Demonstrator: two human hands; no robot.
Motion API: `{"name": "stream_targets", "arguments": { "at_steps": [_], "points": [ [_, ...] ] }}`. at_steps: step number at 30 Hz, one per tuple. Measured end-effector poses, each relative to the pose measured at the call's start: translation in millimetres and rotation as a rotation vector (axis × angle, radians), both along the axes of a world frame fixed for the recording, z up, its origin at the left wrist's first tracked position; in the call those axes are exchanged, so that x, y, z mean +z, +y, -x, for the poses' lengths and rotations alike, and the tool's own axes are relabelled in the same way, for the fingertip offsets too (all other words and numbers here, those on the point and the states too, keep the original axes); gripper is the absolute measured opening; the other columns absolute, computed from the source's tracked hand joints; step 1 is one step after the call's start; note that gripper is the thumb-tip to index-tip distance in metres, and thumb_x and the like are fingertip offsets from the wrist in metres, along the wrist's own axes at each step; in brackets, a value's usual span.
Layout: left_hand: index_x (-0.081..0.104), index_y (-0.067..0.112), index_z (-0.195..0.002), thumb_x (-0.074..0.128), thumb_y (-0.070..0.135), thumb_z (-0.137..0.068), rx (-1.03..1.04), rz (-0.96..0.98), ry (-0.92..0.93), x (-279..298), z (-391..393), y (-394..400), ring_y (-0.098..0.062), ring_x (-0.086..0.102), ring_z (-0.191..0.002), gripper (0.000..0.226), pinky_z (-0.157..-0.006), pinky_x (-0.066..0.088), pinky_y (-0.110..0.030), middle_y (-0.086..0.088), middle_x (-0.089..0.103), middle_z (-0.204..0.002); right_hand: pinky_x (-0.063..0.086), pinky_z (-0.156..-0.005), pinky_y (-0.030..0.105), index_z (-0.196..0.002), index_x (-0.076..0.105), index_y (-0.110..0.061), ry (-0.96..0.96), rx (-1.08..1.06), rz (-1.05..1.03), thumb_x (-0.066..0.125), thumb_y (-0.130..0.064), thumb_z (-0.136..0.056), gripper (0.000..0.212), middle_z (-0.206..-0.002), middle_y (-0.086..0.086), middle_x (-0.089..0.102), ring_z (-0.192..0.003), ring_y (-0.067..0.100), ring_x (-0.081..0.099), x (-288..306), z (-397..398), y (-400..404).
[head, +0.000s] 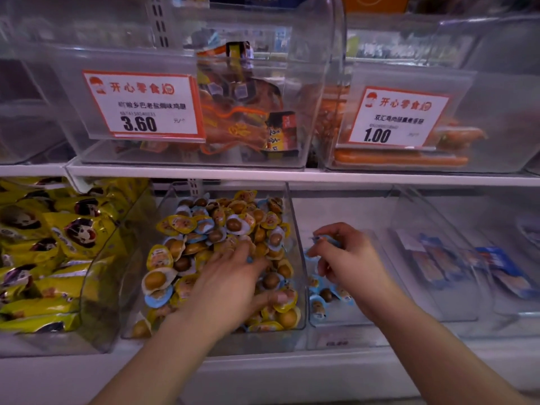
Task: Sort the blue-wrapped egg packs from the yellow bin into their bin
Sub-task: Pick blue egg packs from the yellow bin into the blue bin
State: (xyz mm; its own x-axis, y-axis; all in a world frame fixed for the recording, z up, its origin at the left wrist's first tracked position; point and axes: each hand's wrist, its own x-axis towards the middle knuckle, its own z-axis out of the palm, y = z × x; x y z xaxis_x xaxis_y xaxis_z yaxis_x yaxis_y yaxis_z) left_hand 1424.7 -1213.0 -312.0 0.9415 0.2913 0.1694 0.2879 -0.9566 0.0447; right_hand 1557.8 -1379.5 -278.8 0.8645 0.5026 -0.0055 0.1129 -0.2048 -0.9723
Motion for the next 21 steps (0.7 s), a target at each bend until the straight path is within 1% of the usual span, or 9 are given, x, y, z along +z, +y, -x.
{"name": "stream_targets", "arguments": {
  "at_steps": [3, 8, 10, 12, 15, 17, 18, 19, 21],
  "points": [
    [0.056, 0.044, -0.122, 0.045, 0.078, -0.081, -0.055, 0.143, 0.053, 0, -8, -2, -0.021, 0.052, -0.109, 0.055, -0.084, 0.04, -0.034, 0.008, 0.046, -0.113, 0.039, -0.039, 0.02, -0.096, 0.064, -0.011, 0.045, -0.002, -0.05, 0.061, -0.002, -0.084, 0.015, -0.059, 0.008, 0.066, -0.042, 0.013, 0.054, 2, -1, 0],
    [0.061, 0.041, -0.114, 0.065, 0.06, -0.084, -0.136, 0.34, 0.014, 4, -8, 11, -0.007, 0.052, -0.101, 0.036, -0.085, 0.045, -0.029, 0.019, 0.047, -0.104, 0.041, -0.041, 0.025, -0.097, 0.064, -0.011, 0.101, 0.034, -0.083, 0.059, -0.002, -0.086, 0.015, -0.073, 0.009, 0.072, -0.047, 0.017, 0.057, 2, 1, 1],
    [0.061, 0.044, -0.103, 0.067, 0.054, -0.086, -0.122, 0.432, -0.091, 6, -9, 15, 0.0, 0.052, -0.097, 0.021, -0.08, 0.042, -0.016, 0.022, 0.052, -0.1, 0.04, -0.041, 0.026, -0.097, 0.064, -0.012, 0.132, 0.03, -0.098, 0.06, -0.003, -0.086, 0.014, -0.073, 0.012, 0.072, -0.045, 0.019, 0.055, 2, 0, 1],
    [0.062, 0.046, -0.094, 0.066, 0.052, -0.086, -0.051, 0.603, -0.269, 11, -10, 17, 0.006, 0.055, -0.096, 0.011, -0.072, 0.037, -0.005, 0.024, 0.06, -0.097, 0.038, -0.04, 0.026, -0.097, 0.064, -0.011, 0.167, -0.003, -0.144, 0.06, -0.003, -0.088, 0.014, -0.072, 0.012, 0.071, -0.045, 0.022, 0.052, 3, 1, 3],
    [0.062, 0.05, -0.098, 0.057, 0.068, -0.08, 0.012, 0.746, -0.44, 21, -12, 15, 0.016, 0.054, -0.1, 0.026, -0.075, 0.038, -0.004, 0.038, 0.06, -0.103, 0.036, -0.041, 0.028, -0.099, 0.063, -0.007, 0.233, -0.041, -0.244, 0.054, 0.0, -0.091, 0.014, -0.076, 0.01, 0.07, -0.053, 0.027, 0.054, 6, 6, 7],
    [0.065, 0.048, -0.1, 0.058, 0.068, -0.078, 0.03, 0.915, -0.562, 25, -17, 7, 0.01, 0.06, -0.1, 0.03, -0.085, 0.045, -0.015, 0.032, 0.066, -0.102, 0.034, -0.044, 0.031, -0.102, 0.064, -0.005, 0.296, -0.042, -0.293, 0.053, -0.002, -0.093, 0.015, -0.078, 0.012, 0.069, -0.056, 0.029, 0.054, 11, 11, 8],
    [0.068, 0.046, -0.1, 0.061, 0.064, -0.078, 0.041, 1.025, -0.638, 28, -19, 1, 0.003, 0.064, -0.1, 0.029, -0.087, 0.049, -0.022, 0.025, 0.07, -0.101, 0.034, -0.045, 0.032, -0.104, 0.064, -0.005, 0.345, -0.036, -0.323, 0.053, -0.004, -0.094, 0.015, -0.079, 0.014, 0.068, -0.058, 0.029, 0.055, 14, 13, 8],
    [0.07, 0.043, -0.1, 0.063, 0.062, -0.08, 0.043, 1.081, -0.704, 32, -21, -6, -0.002, 0.066, -0.099, 0.028, -0.088, 0.05, -0.024, 0.02, 0.072, -0.1, 0.037, -0.045, 0.032, -0.106, 0.065, -0.004, 0.404, -0.021, -0.364, 0.054, -0.006, -0.094, 0.016, -0.082, 0.016, 0.067, -0.059, 0.029, 0.058, 18, 16, 8],
    [0.068, 0.042, -0.104, 0.063, 0.063, -0.085, -0.008, 0.996, -0.77, 39, -26, -23, 0.0, 0.066, -0.098, 0.029, -0.083, 0.047, -0.014, 0.02, 0.07, -0.101, 0.046, -0.046, 0.033, -0.11, 0.067, -0.004, 0.525, 0.038, -0.46, 0.054, -0.015, -0.096, 0.022, -0.089, 0.018, 0.068, -0.068, 0.029, 0.065, 25, 26, 9]
  ]
}}
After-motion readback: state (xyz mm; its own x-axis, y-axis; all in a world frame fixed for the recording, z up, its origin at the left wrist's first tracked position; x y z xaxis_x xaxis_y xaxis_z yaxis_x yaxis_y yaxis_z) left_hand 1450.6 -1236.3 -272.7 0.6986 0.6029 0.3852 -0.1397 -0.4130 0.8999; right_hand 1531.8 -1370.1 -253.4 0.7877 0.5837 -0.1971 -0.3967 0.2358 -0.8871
